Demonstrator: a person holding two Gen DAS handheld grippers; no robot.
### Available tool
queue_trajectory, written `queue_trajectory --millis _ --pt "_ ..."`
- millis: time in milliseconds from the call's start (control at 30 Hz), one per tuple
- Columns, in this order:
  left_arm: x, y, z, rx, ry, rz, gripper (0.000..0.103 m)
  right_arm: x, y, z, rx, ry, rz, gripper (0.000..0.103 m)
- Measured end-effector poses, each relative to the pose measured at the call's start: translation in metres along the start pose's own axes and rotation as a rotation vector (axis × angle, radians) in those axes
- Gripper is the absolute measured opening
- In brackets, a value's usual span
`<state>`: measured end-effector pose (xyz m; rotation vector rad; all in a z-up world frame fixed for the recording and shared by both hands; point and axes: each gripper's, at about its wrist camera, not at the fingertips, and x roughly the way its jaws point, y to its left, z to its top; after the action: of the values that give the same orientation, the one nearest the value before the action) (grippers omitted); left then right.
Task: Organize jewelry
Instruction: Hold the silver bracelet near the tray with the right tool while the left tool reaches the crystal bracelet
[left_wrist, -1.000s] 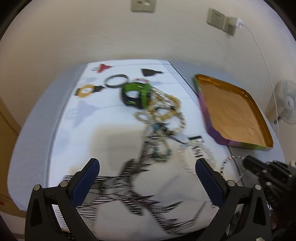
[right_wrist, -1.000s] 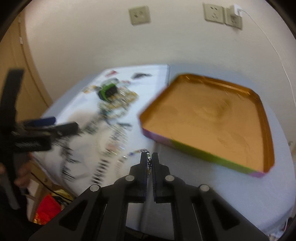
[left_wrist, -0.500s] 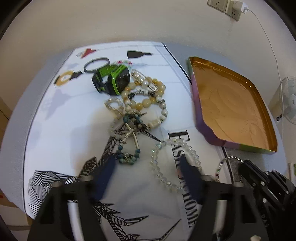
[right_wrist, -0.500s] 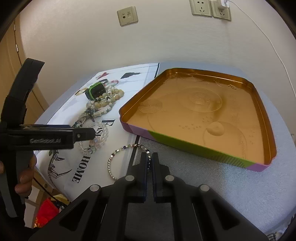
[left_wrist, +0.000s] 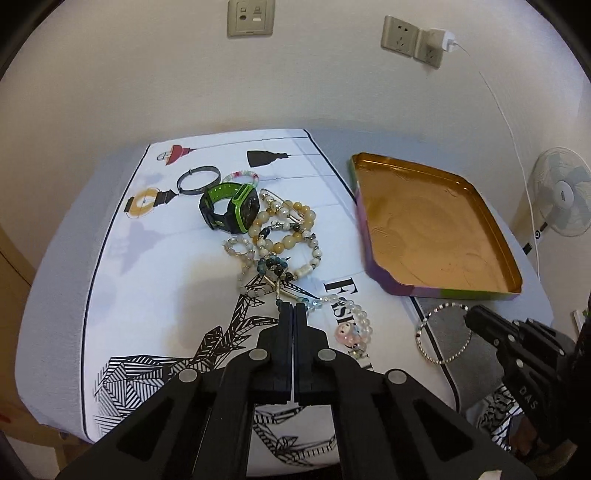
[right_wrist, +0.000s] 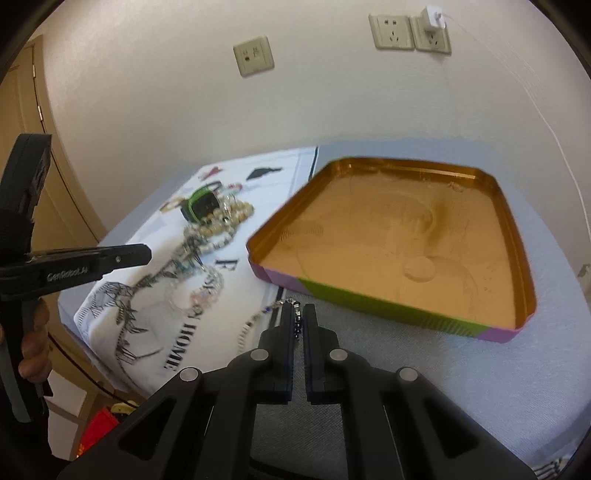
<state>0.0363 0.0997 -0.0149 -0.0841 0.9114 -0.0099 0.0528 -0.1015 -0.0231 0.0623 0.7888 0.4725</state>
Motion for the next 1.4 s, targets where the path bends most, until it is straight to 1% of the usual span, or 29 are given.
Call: queue_trajectory --millis 67,100,133,167,200,233,267,300,333,367,400,467,500,533,567,600,633,667,700,733,833,867,900,967,1100,1200,1333,1400 --pt "0.007 -0.001 -0.001 -0.004 0.041 -0.036 0.001 0.001 0.0 0.0 0.008 0.008 0.0 0.005" --pt "0.013 0.0 -0.003 -0.015 0.072 -0.057 0.004 0.002 0.0 -0.001 0.013 0.012 0.0 0.005" --pt "0.019 -0.001 -0.004 -0.022 0.105 -0.08 0.016 0.002 0.0 -0.002 0.014 0.016 0.0 0.005" --pt "0.025 -0.002 -0.007 -0.034 0.131 -0.095 0.037 0.004 0.0 -0.003 0.014 0.02 -0.002 0.005" --pt "0.03 -0.005 -0.009 -0.039 0.141 -0.105 0.047 0.004 0.0 -0.005 0.015 0.025 -0.003 0.005" --pt "0.034 -0.008 -0.011 -0.031 0.141 -0.104 0.062 0.005 0.0 -0.006 0.016 0.028 -0.002 0.005" --pt "0.037 -0.012 -0.012 -0.02 0.14 -0.086 0.067 0.006 -0.001 -0.007 0.018 0.033 -0.001 0.005" --pt "0.039 -0.016 -0.012 -0.003 0.136 -0.069 0.068 0.007 -0.001 -0.008 0.021 0.037 0.0 0.005" --pt "0.04 -0.021 -0.013 0.024 0.132 -0.063 0.072 0.008 -0.003 -0.008 0.023 0.04 0.001 0.005" --pt "0.041 -0.025 -0.013 0.051 0.133 -0.055 0.082 0.008 -0.004 -0.008 0.027 0.043 0.001 0.005" --pt "0.045 -0.028 -0.013 0.073 0.136 -0.04 0.086 0.009 -0.005 -0.008 0.029 0.045 0.002 0.005" --pt "0.054 -0.03 -0.011 0.085 0.158 -0.021 0.087 0.01 -0.008 -0.007 0.037 0.045 0.004 0.005" --pt "0.058 -0.029 -0.01 0.078 0.173 -0.025 0.088 0.01 -0.01 -0.007 0.041 0.045 0.006 0.005" --pt "0.062 -0.029 -0.008 0.074 0.166 -0.019 0.092 0.011 -0.011 -0.006 0.044 0.046 0.008 0.005" --pt "0.065 -0.028 -0.007 0.072 0.169 -0.014 0.093 0.012 -0.012 -0.007 0.048 0.048 0.009 0.005" --pt "0.066 -0.029 -0.006 0.076 0.166 -0.004 0.092 0.013 -0.013 -0.007 0.051 0.05 0.01 0.005" --pt "0.066 -0.031 -0.007 0.079 0.149 0.015 0.081 0.014 -0.014 -0.008 0.053 0.054 0.011 0.005" --pt "0.063 -0.032 -0.007 0.084 0.118 0.033 0.054 0.015 -0.015 -0.009 0.054 0.057 0.011 0.005" --pt "0.06 -0.031 -0.006 0.082 0.108 0.022 0.04 0.016 -0.016 -0.01 0.055 0.06 0.012 0.005" --pt "0.059 -0.029 -0.005 0.075 0.115 0.017 0.012 0.016 -0.016 -0.011 0.057 0.061 0.013 0.005" --pt "0.054 -0.017 -0.002 0.004 0.136 -0.052 0.012 0.015 -0.016 -0.01 0.059 0.057 0.015 0.005" --pt "0.052 -0.016 -0.002 0.001 0.127 -0.057 0.001 0.014 -0.017 -0.011 0.058 0.054 0.014 0.005" --pt "0.045 -0.016 -0.002 0.004 0.106 -0.05 0.0 0.013 -0.017 -0.011 0.059 0.052 0.012 0.005" --pt "0.034 -0.016 -0.003 0.0 0.087 -0.071 0.0 0.01 -0.016 -0.011 0.06 0.046 0.01 0.005" --pt "0.021 -0.016 -0.008 0.012 0.061 -0.073 0.0 0.002 -0.011 -0.007 0.056 0.025 0.011 0.005" --pt "0.027 -0.012 -0.009 -0.006 0.103 -0.109 0.0 -0.001 -0.008 -0.005 0.054 0.02 0.002 0.005" --pt "0.033 -0.015 -0.013 0.011 0.121 -0.129 0.0 -0.002 -0.009 -0.006 0.061 0.024 -0.007 0.005" --pt "0.039 -0.021 -0.015 0.031 0.146 -0.144 0.005 -0.001 -0.011 -0.007 0.069 0.03 -0.009 0.005"
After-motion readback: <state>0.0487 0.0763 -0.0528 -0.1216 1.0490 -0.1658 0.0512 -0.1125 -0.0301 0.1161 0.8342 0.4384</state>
